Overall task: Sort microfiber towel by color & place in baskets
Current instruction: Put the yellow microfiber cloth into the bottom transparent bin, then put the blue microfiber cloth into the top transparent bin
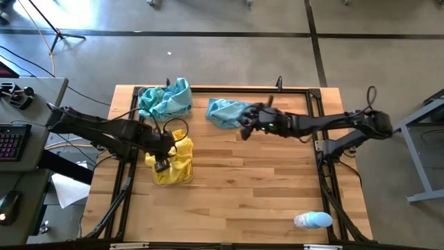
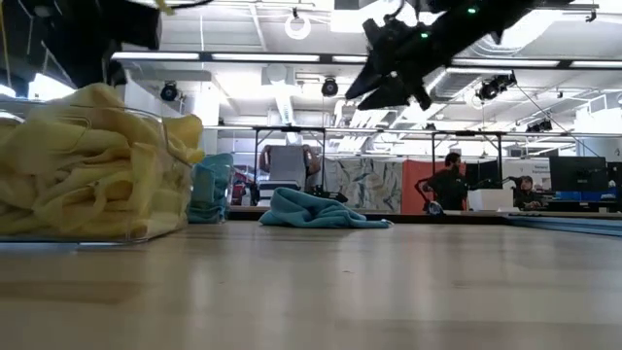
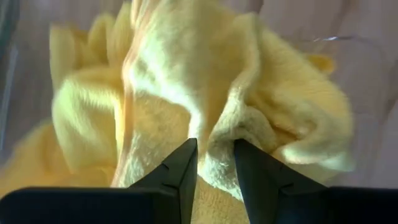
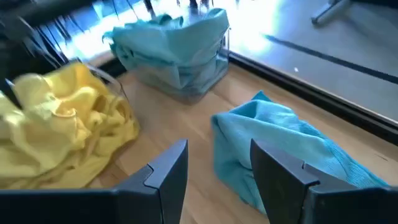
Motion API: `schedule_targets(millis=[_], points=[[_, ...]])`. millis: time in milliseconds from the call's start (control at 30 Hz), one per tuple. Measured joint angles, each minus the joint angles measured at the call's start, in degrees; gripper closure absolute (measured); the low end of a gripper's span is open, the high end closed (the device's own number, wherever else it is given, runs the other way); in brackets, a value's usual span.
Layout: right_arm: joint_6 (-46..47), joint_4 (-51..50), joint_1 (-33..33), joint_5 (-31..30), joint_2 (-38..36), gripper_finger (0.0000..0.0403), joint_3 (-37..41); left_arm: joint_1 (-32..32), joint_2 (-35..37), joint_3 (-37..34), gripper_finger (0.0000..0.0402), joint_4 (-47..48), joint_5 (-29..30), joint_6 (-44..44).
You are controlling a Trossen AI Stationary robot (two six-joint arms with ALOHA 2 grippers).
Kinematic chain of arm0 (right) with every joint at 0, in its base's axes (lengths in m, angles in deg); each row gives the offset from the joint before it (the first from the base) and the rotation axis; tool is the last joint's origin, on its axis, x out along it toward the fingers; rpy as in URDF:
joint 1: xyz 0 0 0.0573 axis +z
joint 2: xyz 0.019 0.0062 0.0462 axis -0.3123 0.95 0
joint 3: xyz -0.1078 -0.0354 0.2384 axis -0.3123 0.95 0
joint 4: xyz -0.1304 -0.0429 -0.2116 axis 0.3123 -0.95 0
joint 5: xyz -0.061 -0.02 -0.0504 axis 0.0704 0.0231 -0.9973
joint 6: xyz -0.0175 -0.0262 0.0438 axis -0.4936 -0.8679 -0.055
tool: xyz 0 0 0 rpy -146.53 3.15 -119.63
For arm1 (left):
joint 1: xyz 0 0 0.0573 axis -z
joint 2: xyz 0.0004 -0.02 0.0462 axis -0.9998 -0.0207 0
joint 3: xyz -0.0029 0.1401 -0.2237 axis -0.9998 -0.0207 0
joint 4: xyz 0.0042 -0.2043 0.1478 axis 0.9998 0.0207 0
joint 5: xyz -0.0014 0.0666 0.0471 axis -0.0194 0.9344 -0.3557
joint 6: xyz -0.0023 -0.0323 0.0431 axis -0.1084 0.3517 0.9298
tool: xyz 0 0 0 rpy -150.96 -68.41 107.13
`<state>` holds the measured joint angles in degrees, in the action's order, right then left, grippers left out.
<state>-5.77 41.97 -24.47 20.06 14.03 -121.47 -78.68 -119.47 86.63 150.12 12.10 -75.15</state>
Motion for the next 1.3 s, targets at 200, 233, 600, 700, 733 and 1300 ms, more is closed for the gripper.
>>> schedule_targets(millis=[200,233,600,700,733,1300], points=[[-2.3,-15.24,-1.94,1.46,13.03,0.0234,-15.58,0.0,0.48,2.32,0.0305,0.07,0.74,4.74],[-2.66,-18.42,-2.52,1.8,15.62,0.0234,-18.52,0.0,0.46,2.46,0.0305,0.16,0.89,5.34],[-9.86,-42.22,-8.98,12.43,38.97,0.0234,-44.75,0.0,0.49,2.6,0.0305,6.34,0.86,1.35],[-11.69,-44.27,-9.84,13.62,42.83,0.0234,-48.64,0.0,0.49,2.6,0.0305,9.47,0.59,-3.18],[-11.86,-44.33,-10.0,13.84,43.86,0.0234,-49.4,0.0,0.49,2.6,0.0305,10.23,0.19,-4.5],[-7.26,-45.19,-12.47,15.76,47.97,0.0389,-44.66,0.0,3.48,11.01,0.0305,13.15,7.12,-9.16]])
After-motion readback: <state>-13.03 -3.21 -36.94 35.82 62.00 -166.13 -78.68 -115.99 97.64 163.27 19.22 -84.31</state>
